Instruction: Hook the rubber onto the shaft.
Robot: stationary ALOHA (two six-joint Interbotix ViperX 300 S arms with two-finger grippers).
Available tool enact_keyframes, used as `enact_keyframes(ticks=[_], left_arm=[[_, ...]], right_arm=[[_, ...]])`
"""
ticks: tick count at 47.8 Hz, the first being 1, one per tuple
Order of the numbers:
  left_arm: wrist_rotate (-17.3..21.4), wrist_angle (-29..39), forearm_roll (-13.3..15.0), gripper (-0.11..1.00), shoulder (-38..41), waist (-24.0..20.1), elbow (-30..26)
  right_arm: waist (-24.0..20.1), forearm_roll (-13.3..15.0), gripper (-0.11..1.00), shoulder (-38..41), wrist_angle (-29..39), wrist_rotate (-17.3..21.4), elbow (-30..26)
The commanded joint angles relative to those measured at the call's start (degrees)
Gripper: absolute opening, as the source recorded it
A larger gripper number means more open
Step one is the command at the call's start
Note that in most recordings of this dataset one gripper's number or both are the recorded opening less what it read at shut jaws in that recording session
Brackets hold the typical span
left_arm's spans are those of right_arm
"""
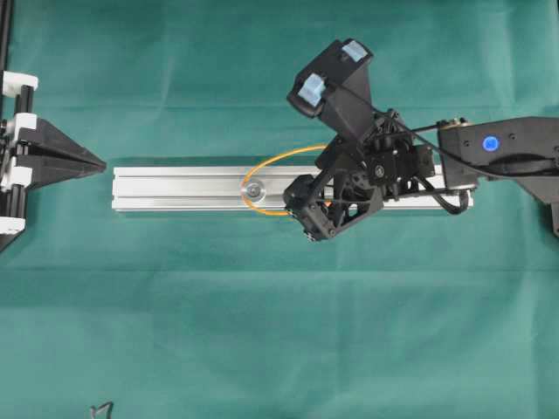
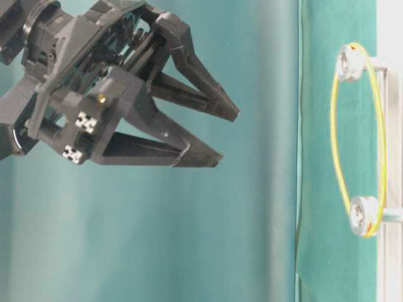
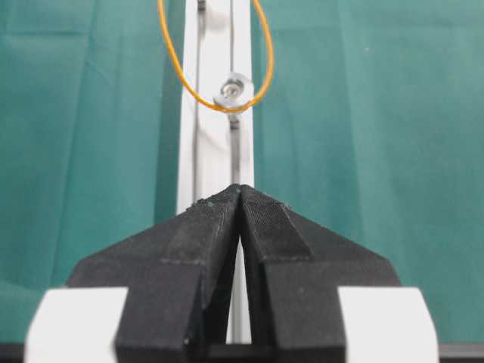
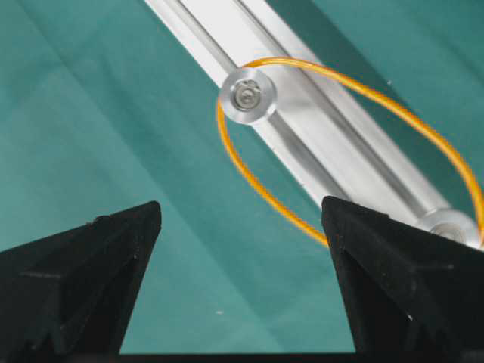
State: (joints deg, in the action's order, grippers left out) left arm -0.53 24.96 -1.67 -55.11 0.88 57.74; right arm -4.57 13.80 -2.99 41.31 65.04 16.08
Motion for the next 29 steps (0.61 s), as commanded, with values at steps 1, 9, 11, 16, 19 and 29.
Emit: enact_keyframes(ticks=[1, 9, 11, 16, 19, 29], left_arm=[[0.00, -0.35, -0.18, 0.00, 0.44, 0.09, -1.76], [-0.09, -0.35, -0.18, 0.00, 0.44, 0.09, -1.76], [-0.09, -0.35, -0.09, 0.00, 0.44, 0.09, -1.76], [-0.09, -0.35, -0.18, 0.00, 0.44, 0.09, -1.76], [-0.09, -0.35, -0.18, 0.00, 0.44, 0.09, -1.85], [-0.09, -0.35, -0.09, 0.00, 0.44, 0.09, -1.85]], right_arm=[[0.18, 0.70, 0.90, -1.93, 0.18, -3.52, -0.70], [0.35, 1.93, 0.90, -1.93, 0.44, -13.36, -0.70], [0.26, 2.02, 0.90, -2.02, 0.44, -15.64, -0.70], [0.35, 2.02, 0.90, -1.93, 0.44, -21.01, -0.70], [0.35, 2.02, 0.90, -1.93, 0.44, -23.47, -0.70], [0.35, 2.11, 0.90, -1.93, 0.53, -29.62, -0.70]])
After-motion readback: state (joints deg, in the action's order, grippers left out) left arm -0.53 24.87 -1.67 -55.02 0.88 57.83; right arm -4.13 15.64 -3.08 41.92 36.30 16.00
